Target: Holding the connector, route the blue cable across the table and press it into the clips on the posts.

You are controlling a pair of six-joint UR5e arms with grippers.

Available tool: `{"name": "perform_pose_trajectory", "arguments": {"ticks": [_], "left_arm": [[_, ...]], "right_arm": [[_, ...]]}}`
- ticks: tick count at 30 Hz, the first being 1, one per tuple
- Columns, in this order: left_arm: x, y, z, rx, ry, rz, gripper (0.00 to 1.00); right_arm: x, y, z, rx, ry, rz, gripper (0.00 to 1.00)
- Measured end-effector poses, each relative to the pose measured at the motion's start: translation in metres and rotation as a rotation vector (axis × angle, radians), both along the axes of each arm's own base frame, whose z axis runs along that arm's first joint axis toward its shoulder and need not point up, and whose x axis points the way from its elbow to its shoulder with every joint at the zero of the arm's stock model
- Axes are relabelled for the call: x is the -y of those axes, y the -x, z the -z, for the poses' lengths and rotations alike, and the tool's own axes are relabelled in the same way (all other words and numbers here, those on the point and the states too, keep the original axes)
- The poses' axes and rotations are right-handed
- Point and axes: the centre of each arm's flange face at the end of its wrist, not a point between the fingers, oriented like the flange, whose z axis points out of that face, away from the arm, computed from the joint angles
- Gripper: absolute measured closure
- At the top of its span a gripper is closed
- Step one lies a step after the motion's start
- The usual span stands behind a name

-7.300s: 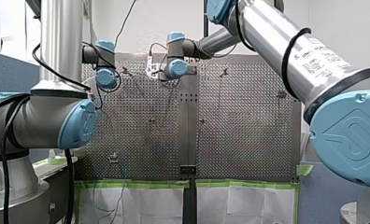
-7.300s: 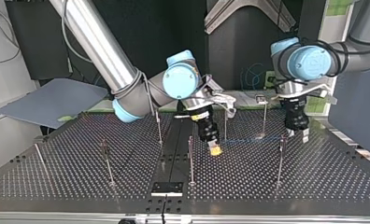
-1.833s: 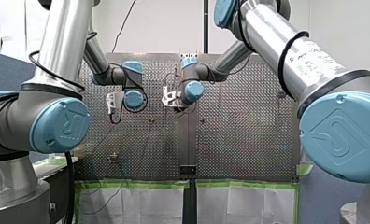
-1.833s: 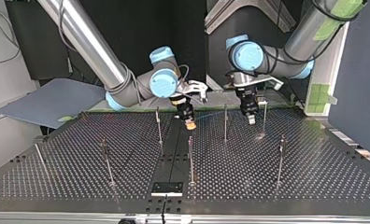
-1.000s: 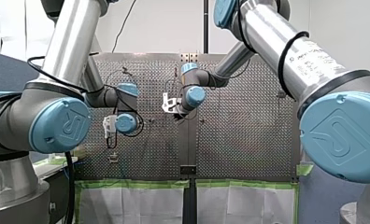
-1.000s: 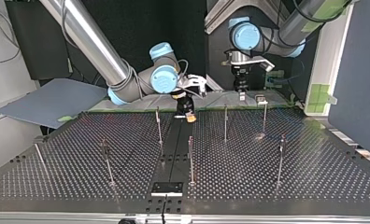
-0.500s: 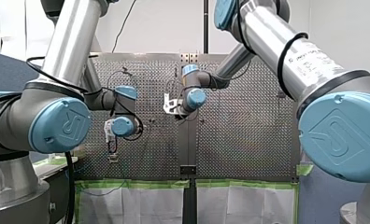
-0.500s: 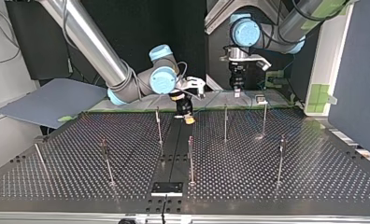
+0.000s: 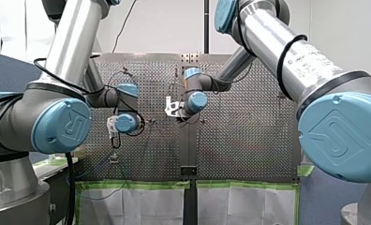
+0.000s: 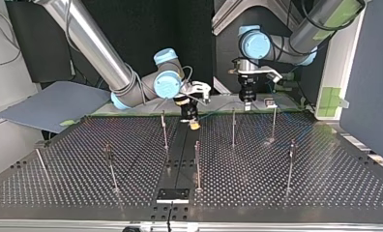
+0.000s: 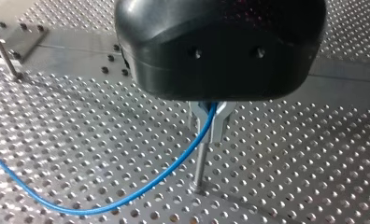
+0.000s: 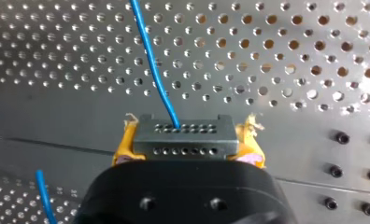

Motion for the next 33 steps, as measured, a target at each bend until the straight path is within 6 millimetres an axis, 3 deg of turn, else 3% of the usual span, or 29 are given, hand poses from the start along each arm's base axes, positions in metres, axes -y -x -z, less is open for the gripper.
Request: {"name": "perform_pose_trajectory", "arguments": {"ticks": [13,24,33], "left_arm": [[-0.009,-0.038,0.017,-0.027,-0.01,-0.026,1.0],[-0.038,-0.083,-0.006,0.011,-0.02,-0.039,1.0],[-0.042,-0.097,-0.015,0.02,-0.022,-0.018,1.0]], "right_arm": [[0.011,0.006,-0.001,0.007,0.016,0.015,1.0],[0.025,0.011,-0.005,0.028,0.04,0.033,1.0],[0.042,0.015,-0.019,0.05,0.059,0.05,1.0]]}}
